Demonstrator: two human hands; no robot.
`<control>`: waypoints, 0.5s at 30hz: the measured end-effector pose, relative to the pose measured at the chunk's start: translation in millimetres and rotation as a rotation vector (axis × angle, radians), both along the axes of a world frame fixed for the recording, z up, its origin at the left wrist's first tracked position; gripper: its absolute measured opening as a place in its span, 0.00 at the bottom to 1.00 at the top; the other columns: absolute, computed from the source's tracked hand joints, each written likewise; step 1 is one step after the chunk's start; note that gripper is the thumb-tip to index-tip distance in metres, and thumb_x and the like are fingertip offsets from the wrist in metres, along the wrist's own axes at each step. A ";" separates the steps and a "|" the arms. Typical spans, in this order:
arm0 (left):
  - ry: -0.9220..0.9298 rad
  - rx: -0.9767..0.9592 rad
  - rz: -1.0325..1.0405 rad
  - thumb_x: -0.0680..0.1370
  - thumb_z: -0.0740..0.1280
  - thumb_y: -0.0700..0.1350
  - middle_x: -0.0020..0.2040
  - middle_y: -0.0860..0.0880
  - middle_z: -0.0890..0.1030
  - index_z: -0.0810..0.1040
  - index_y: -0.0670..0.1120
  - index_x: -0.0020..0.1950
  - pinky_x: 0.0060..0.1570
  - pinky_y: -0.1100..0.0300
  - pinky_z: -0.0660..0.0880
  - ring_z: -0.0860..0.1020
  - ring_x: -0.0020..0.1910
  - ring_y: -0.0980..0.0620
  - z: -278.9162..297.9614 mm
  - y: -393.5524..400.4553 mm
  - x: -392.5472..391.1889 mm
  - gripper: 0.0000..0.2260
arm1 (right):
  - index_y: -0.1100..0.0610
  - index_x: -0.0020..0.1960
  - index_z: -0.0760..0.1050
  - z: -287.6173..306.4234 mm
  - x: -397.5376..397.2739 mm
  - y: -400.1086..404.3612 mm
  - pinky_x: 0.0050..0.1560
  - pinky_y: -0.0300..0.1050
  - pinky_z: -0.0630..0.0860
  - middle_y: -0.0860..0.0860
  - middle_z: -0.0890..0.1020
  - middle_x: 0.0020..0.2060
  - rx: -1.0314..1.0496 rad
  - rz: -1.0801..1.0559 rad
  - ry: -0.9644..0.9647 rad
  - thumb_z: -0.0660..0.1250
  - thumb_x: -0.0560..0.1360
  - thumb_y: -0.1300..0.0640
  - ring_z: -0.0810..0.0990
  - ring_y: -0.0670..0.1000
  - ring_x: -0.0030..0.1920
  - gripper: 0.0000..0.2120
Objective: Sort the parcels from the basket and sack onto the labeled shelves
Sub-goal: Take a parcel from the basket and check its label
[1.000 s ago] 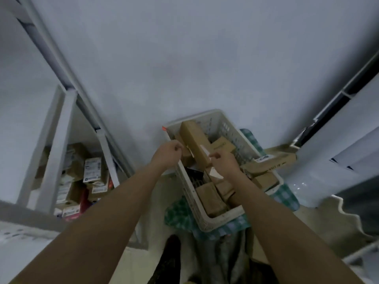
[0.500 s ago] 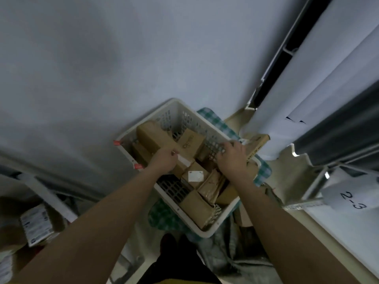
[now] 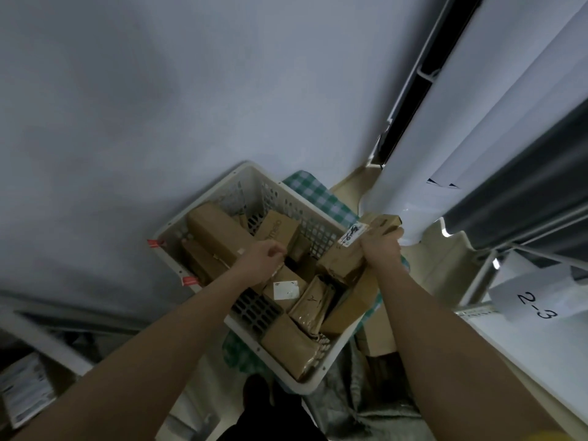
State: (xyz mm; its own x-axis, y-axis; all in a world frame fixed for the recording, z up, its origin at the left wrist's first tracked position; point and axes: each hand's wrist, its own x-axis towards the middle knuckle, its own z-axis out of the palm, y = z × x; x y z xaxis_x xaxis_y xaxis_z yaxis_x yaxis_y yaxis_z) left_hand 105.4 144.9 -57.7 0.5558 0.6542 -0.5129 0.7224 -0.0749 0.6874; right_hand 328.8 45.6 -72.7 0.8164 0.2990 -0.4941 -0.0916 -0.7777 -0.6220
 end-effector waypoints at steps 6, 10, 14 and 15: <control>-0.055 0.014 0.033 0.83 0.58 0.47 0.62 0.49 0.76 0.74 0.49 0.62 0.57 0.57 0.70 0.73 0.61 0.51 22.8 0.5 6.4 0.10 | 0.57 0.74 0.56 46.9 -13.1 5.4 0.50 0.44 0.73 0.51 0.75 0.56 0.376 0.042 -0.039 0.67 0.79 0.58 0.75 0.53 0.54 0.29; -0.098 -0.009 0.030 0.82 0.54 0.58 0.68 0.51 0.71 0.66 0.51 0.72 0.63 0.51 0.68 0.70 0.66 0.50 59.8 2.7 16.2 0.21 | 0.56 0.74 0.59 68.8 -27.1 8.6 0.46 0.39 0.80 0.52 0.77 0.62 0.580 0.165 0.088 0.71 0.76 0.58 0.79 0.53 0.58 0.32; -0.267 -0.111 0.087 0.79 0.60 0.59 0.64 0.51 0.77 0.69 0.52 0.70 0.61 0.46 0.74 0.77 0.59 0.51 85.3 6.0 16.4 0.22 | 0.56 0.72 0.62 83.9 -41.2 6.7 0.53 0.51 0.80 0.54 0.80 0.58 0.606 0.313 0.243 0.72 0.75 0.58 0.80 0.57 0.58 0.30; -0.332 -0.130 0.090 0.79 0.63 0.55 0.62 0.51 0.78 0.70 0.51 0.68 0.58 0.49 0.77 0.79 0.56 0.53 89.1 6.3 14.7 0.18 | 0.56 0.72 0.63 86.6 -44.7 5.4 0.56 0.55 0.80 0.55 0.80 0.59 0.608 0.348 0.265 0.72 0.74 0.58 0.80 0.57 0.59 0.30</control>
State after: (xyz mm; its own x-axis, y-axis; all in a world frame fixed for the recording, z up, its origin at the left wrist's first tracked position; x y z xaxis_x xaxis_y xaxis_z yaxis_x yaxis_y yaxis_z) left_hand 120.1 151.2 31.3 0.6494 0.6491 -0.3961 0.4578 0.0822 0.8853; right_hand 284.1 51.0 14.0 0.5015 0.8014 -0.3259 -0.1096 -0.3147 -0.9428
